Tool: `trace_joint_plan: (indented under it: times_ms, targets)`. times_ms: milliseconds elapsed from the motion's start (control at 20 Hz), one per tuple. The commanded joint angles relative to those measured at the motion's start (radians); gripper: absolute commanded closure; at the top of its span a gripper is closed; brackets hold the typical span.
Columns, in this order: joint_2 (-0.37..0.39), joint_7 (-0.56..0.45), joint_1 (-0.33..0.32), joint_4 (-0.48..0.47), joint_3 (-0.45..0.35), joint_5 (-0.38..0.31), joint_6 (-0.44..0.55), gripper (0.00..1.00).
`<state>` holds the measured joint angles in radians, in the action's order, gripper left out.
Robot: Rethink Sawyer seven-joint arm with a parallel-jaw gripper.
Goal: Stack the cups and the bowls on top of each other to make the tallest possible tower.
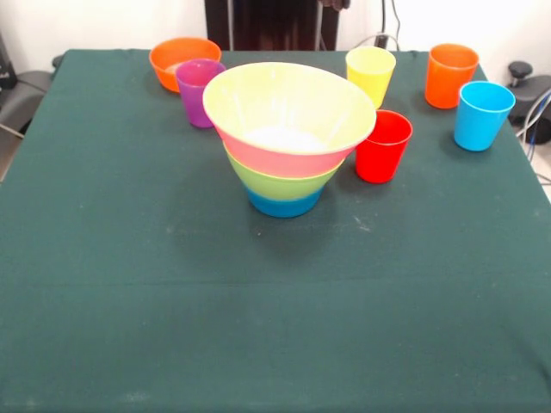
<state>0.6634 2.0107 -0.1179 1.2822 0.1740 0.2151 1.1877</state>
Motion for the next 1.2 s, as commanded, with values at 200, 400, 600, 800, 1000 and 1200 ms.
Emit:
trace_joint_plan:
  times_ms: [200,400,600,800,1000,1200]
  targets:
    - [-0.081,0.219,0.035,0.071,-0.050,0.020,-0.057,1.00]
    - [-0.091,0.240,0.045,0.063,-0.050,0.023,-0.069,1.00]
    - [-0.109,0.244,0.046,0.053,-0.053,0.019,-0.089,1.00]
    - [-0.116,0.239,0.042,0.061,-0.056,0.023,-0.109,1.00]
    - [-0.099,0.253,0.060,0.106,-0.056,0.039,-0.148,1.00]
    - [-0.097,0.265,0.074,0.119,-0.053,0.048,-0.167,1.00]
